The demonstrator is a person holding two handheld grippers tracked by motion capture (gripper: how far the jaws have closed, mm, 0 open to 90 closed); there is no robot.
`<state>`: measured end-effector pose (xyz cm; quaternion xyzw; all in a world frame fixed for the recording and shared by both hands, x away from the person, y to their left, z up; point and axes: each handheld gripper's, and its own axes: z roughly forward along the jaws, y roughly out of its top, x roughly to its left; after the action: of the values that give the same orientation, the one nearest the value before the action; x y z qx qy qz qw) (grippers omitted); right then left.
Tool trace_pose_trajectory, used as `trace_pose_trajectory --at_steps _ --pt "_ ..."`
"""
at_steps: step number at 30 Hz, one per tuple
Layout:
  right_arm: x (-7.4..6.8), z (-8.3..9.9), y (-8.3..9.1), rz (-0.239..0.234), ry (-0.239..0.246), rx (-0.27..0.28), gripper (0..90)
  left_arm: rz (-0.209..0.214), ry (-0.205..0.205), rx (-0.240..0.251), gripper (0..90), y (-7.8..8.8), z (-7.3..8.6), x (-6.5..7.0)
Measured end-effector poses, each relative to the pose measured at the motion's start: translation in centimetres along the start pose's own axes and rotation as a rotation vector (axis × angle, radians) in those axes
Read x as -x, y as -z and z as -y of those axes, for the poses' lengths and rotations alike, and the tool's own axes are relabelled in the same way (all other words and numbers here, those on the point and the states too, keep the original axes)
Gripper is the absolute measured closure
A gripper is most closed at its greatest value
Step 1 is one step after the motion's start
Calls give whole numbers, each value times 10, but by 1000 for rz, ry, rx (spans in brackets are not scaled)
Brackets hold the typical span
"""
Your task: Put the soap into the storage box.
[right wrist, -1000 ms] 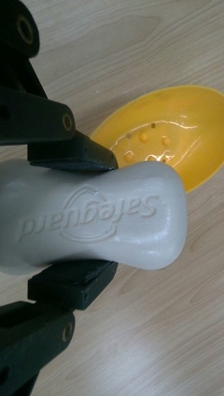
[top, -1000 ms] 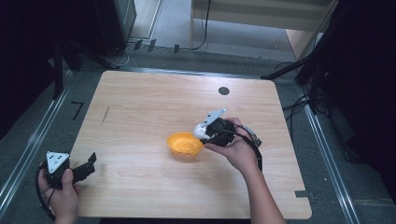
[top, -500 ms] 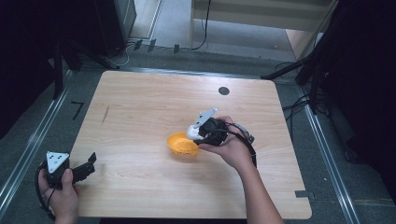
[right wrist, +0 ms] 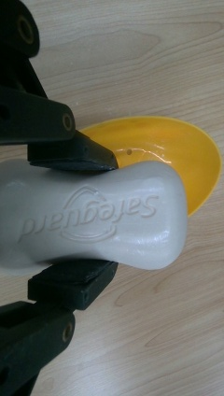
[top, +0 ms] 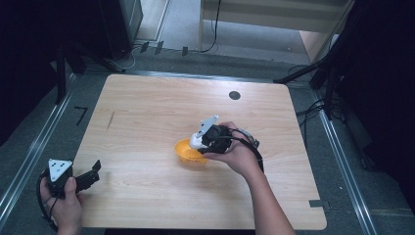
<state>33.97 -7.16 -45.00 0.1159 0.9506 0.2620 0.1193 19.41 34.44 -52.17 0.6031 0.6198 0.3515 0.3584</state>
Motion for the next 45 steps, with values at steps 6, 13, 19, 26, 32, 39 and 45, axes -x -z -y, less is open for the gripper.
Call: trace_pose_trajectory --at_steps 6,13,19,26,32,39,45 --pt "0 -5 -6 -16 25 6 508 2 2 0 102 0 0 0" --pt "-1 -9 -11 -36 41 9 508 5 1 0 102 0 0 -1" --pt "-1 -12 -18 -54 61 4 508 7 2 1 102 0 0 -1" --pt "-2 -14 -22 -68 67 -3 508 7 3 2 102 0 0 -1" --pt "-2 -14 -29 -83 69 -13 508 7 1 1 102 0 0 -1" --pt "-2 -15 -33 -89 71 -22 508 7 2 0 102 0 0 -1" --pt "-2 -14 -37 -95 77 -32 507 7 3 1 102 0 0 -1"
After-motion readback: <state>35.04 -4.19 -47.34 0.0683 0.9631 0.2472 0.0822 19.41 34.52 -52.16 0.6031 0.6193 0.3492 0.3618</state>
